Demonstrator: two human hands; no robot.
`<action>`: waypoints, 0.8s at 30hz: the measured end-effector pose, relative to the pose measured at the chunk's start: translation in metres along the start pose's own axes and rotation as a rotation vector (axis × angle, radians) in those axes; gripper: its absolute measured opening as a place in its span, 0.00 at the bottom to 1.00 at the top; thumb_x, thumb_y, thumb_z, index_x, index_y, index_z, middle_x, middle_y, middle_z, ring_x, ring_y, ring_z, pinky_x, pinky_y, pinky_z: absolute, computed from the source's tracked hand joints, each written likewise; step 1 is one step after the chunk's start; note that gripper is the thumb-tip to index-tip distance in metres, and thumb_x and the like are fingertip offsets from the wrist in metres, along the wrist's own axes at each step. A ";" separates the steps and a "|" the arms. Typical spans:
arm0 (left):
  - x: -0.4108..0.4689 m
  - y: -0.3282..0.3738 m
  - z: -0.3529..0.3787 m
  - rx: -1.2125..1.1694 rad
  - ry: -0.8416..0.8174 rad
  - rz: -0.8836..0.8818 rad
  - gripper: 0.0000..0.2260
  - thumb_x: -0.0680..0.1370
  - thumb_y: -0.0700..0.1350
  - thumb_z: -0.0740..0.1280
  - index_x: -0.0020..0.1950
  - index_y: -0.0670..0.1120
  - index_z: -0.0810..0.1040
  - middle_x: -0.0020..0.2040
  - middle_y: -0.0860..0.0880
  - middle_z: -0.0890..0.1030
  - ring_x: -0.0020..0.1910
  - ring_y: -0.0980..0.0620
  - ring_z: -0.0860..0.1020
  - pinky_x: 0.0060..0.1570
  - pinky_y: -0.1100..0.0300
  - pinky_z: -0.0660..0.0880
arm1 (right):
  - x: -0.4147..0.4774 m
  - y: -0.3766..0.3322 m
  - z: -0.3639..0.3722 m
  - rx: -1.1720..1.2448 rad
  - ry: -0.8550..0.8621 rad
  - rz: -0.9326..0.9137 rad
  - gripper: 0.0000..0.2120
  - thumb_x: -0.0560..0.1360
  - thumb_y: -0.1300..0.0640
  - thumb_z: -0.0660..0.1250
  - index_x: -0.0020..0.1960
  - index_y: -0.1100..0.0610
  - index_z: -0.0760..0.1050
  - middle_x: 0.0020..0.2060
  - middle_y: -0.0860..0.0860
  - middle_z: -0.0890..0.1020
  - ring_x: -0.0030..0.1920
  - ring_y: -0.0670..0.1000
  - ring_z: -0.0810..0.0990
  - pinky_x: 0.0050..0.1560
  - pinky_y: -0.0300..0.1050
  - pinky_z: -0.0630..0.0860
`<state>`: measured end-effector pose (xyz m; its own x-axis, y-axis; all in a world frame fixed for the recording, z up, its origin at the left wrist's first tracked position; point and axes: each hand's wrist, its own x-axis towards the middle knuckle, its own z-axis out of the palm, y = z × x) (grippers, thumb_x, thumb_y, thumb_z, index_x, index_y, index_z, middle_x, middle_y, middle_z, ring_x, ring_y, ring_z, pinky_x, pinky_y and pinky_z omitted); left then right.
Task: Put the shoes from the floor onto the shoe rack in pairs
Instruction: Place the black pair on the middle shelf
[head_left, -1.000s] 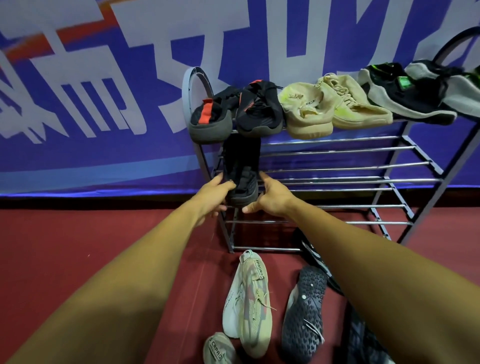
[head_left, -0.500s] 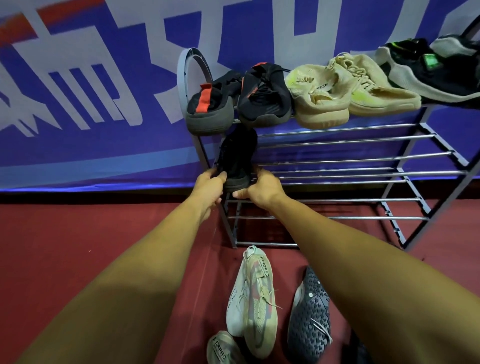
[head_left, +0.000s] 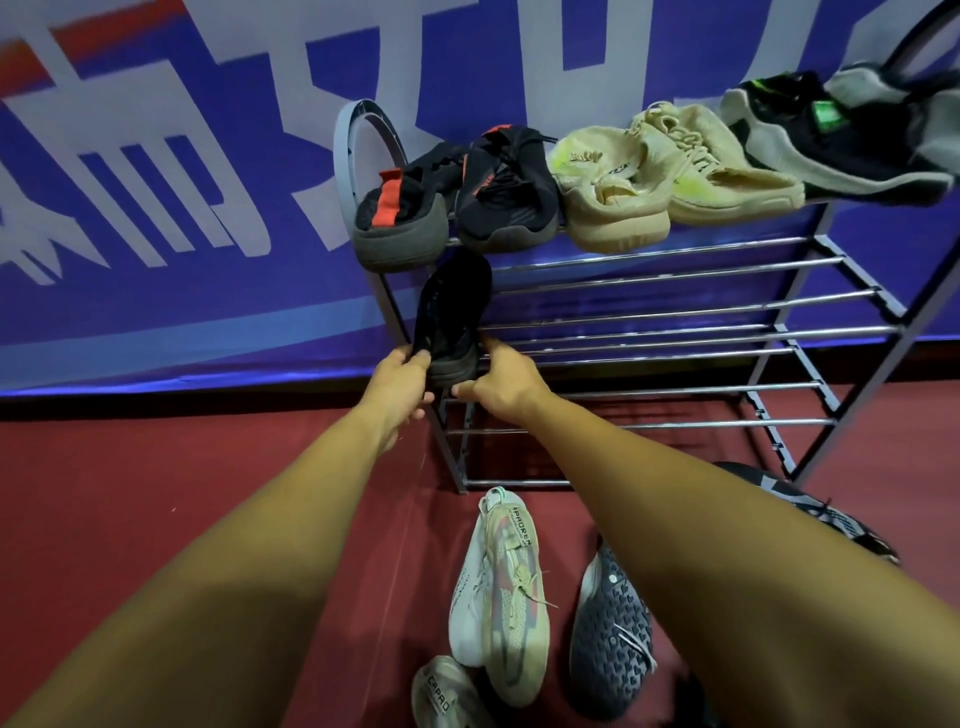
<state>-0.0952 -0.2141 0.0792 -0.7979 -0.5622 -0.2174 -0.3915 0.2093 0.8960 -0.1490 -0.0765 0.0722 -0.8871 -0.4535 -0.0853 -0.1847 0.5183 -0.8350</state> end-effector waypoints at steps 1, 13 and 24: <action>-0.003 0.000 0.000 0.048 0.008 0.008 0.17 0.83 0.52 0.57 0.72 0.54 0.67 0.54 0.51 0.78 0.46 0.49 0.79 0.34 0.60 0.71 | -0.003 0.000 -0.003 -0.009 -0.007 0.001 0.33 0.71 0.51 0.76 0.72 0.52 0.68 0.65 0.55 0.79 0.65 0.58 0.76 0.64 0.51 0.74; -0.069 0.001 0.036 0.471 -0.188 0.073 0.24 0.77 0.48 0.67 0.71 0.43 0.69 0.55 0.43 0.81 0.52 0.43 0.82 0.53 0.53 0.78 | -0.064 0.015 -0.075 -0.212 -0.089 0.064 0.23 0.75 0.53 0.71 0.69 0.56 0.74 0.49 0.56 0.85 0.39 0.50 0.81 0.49 0.44 0.78; -0.146 -0.023 0.148 0.511 -0.521 0.162 0.12 0.77 0.45 0.67 0.61 0.48 0.77 0.57 0.38 0.81 0.43 0.47 0.76 0.43 0.59 0.68 | -0.162 0.119 -0.118 -0.409 -0.109 0.358 0.12 0.74 0.52 0.69 0.51 0.59 0.83 0.44 0.55 0.86 0.46 0.55 0.84 0.44 0.44 0.79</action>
<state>-0.0374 -0.0188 0.0331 -0.9278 -0.0673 -0.3669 -0.3134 0.6742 0.6687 -0.0774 0.1445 0.0505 -0.8797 -0.2584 -0.3993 -0.0479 0.8833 -0.4663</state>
